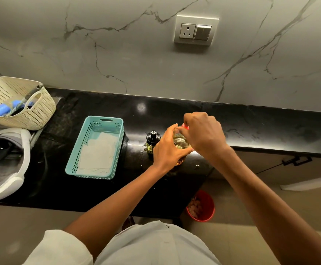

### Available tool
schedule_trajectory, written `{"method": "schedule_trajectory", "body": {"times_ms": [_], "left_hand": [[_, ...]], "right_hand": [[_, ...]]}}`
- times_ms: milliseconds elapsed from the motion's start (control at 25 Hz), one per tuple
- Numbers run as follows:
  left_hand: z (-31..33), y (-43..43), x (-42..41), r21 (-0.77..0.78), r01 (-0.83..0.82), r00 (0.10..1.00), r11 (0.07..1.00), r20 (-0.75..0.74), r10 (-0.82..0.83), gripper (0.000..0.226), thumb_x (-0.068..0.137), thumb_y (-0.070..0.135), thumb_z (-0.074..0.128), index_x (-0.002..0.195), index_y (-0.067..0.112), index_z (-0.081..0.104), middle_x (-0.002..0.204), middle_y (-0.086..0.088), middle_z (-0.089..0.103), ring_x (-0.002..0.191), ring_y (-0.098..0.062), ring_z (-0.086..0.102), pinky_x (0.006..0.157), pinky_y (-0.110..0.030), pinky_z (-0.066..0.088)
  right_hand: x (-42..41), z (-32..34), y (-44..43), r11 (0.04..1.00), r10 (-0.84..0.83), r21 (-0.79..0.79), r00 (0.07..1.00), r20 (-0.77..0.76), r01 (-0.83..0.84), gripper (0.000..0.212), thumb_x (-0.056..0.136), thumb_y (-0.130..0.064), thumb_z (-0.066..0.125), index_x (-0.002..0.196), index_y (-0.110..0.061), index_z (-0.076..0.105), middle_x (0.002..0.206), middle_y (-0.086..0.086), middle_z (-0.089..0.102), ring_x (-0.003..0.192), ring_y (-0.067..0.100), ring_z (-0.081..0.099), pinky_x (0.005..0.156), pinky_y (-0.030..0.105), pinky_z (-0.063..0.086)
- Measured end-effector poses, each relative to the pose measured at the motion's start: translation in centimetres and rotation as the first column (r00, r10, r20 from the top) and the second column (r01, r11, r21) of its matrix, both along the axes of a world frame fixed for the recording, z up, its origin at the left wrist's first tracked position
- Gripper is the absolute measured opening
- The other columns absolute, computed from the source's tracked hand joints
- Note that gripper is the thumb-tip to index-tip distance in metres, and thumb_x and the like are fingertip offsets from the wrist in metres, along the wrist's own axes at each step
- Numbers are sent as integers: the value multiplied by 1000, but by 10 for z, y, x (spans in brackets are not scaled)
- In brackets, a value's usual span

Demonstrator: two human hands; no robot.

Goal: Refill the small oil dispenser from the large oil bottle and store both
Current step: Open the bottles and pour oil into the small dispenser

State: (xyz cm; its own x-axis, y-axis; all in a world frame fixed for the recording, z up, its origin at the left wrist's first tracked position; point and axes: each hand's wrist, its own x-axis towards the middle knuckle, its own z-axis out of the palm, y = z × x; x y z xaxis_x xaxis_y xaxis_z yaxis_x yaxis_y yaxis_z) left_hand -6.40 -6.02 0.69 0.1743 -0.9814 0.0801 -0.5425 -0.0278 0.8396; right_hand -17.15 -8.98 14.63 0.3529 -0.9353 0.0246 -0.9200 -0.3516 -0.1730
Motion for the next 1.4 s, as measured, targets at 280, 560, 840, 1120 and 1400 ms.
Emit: {"method": "schedule_trajectory", "body": {"times_ms": [280,560,840,1120,1400], "left_hand": [[0,0,4,-75,-16,998,997,67,21,84,70,69,82,140,35,52,121,11,73,102,-11,73,78,-38,65],[-2,10,5,-49,-29,995,998,94,33,84,67,76,75,138,39,52,117,14,74,99,-9,72,76,-36,63],[-1,18,-1,-35,-49,997,998,63,51,84,67,77,74,136,36,51,116,15,72,98,-9,72,75,-40,64],[7,12,-6,-3,-51,996,999,70,51,81,63,77,62,129,33,49,105,12,72,88,-15,71,68,-43,61],[7,5,9,42,66,990,997,119,-71,73,63,74,76,120,38,49,101,14,74,87,-13,74,71,-43,64]], "right_hand": [[6,0,-2,998,-62,2,998,-4,62,26,103,-28,69,118,-6,71,116,12,67,83,20,58,71,30,44],[1,-1,12,999,31,-18,998,-55,-32,26,99,-23,75,117,-4,76,113,12,66,85,24,65,71,28,50],[-6,-9,6,991,108,-72,994,-26,-109,30,101,-32,72,114,-4,73,105,11,66,78,19,56,68,29,47],[1,-30,9,981,88,-179,992,91,-71,18,81,-2,88,73,0,71,75,12,62,53,17,45,50,26,40],[-28,-29,-10,910,401,-118,916,1,-398,9,93,-13,80,94,-6,76,91,6,61,64,20,58,51,30,47]]}}
